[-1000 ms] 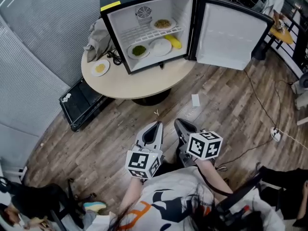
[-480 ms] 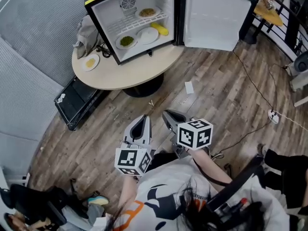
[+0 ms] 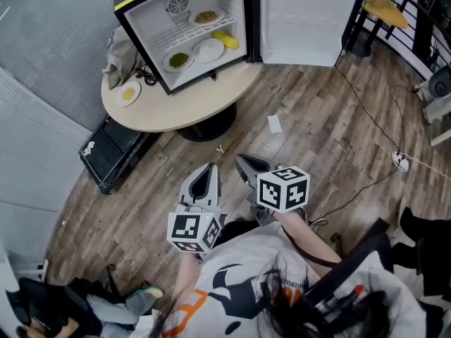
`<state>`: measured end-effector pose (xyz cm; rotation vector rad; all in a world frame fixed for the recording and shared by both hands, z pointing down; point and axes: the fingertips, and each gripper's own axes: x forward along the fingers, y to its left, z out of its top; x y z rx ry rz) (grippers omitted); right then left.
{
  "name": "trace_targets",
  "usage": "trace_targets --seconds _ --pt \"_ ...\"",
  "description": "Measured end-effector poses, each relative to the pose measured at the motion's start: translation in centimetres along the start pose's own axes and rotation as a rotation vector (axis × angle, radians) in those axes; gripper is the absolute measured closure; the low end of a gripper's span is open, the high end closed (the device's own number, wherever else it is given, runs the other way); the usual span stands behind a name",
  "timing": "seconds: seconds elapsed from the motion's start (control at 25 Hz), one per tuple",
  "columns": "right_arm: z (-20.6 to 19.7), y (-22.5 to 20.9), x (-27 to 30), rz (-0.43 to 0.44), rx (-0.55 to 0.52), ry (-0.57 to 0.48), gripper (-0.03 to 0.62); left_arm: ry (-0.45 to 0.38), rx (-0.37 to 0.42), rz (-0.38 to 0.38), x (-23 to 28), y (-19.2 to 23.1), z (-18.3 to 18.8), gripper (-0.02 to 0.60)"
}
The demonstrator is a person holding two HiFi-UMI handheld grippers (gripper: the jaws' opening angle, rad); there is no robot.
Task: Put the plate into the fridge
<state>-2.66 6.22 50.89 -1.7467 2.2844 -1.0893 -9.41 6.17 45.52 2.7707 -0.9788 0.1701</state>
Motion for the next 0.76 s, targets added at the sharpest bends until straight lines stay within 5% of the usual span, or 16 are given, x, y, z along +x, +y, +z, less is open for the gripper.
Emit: trace_targets --seconds 0.76 --pt "-0.7 1.3 1.7 0.024 -0.021 0.041 0.565 -0.014 -0.015 0.06 -1.3 2.5 0.3 0.571"
